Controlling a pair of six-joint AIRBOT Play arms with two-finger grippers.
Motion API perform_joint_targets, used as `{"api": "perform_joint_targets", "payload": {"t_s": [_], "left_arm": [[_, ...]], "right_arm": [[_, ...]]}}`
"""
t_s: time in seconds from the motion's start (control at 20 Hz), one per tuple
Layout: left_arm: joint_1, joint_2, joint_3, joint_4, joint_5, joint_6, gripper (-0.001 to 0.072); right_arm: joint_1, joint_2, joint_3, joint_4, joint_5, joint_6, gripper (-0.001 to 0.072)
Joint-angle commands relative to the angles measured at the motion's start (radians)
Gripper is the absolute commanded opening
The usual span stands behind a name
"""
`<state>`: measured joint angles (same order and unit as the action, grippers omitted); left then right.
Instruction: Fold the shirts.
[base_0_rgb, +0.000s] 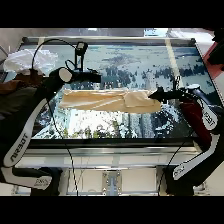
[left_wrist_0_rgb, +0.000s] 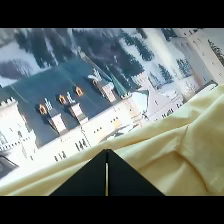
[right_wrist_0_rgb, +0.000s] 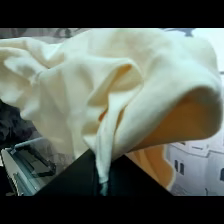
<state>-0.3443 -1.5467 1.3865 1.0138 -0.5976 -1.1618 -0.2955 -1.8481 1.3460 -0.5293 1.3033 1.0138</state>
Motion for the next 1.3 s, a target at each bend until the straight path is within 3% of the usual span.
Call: {"api": "perform_joint_targets", "payload": {"t_s": [0.0, 0.15, 0.4, 0.55, 0.75, 1.0, 1.15, 1.25], "left_arm": [[-0.007, -0.125, 0.0, -0.023, -0.095, -0.145, 0.0012], [-0.048, -0.241, 0.001, -0.024, -0.183, -0.186, 0.0012], [-0.189, -0.352, 0.023, -0.068, -0.246, -0.157, 0.0012], [-0.202, -0.34, 0.101, -0.051, -0.315, -0.132, 0.0013], [-0.1, -0.206, 0.294, 0.105, -0.436, -0.132, 0.0014], [0.087, 0.063, 0.39, 0.351, -0.491, -0.133, 0.0014], [0.187, 0.166, 0.39, 0.36, -0.494, -0.134, 0.0014], [0.234, 0.19, 0.39, 0.359, -0.501, -0.135, 0.0014]], "right_arm": [[0.007, 0.062, 0.06, 0.019, 0.096, 0.045, 0.0027], [0.029, 0.168, 0.113, -0.019, 0.096, 0.098, 0.0027], [0.149, 0.3, 0.21, -0.174, 0.121, 0.213, 0.0027], [0.243, 0.324, 0.278, -0.236, 0.122, 0.277, 0.0027], [0.411, 0.323, 0.345, -0.38, 0.059, 0.386, 0.0026], [0.7, 0.294, 0.35, -0.473, -0.222, 0.524, 0.0024], [0.879, 0.197, 0.351, -0.457, -0.458, 0.604, 0.0024], [0.972, 0.096, 0.35, -0.347, -0.642, 0.617, 0.0027]]}}
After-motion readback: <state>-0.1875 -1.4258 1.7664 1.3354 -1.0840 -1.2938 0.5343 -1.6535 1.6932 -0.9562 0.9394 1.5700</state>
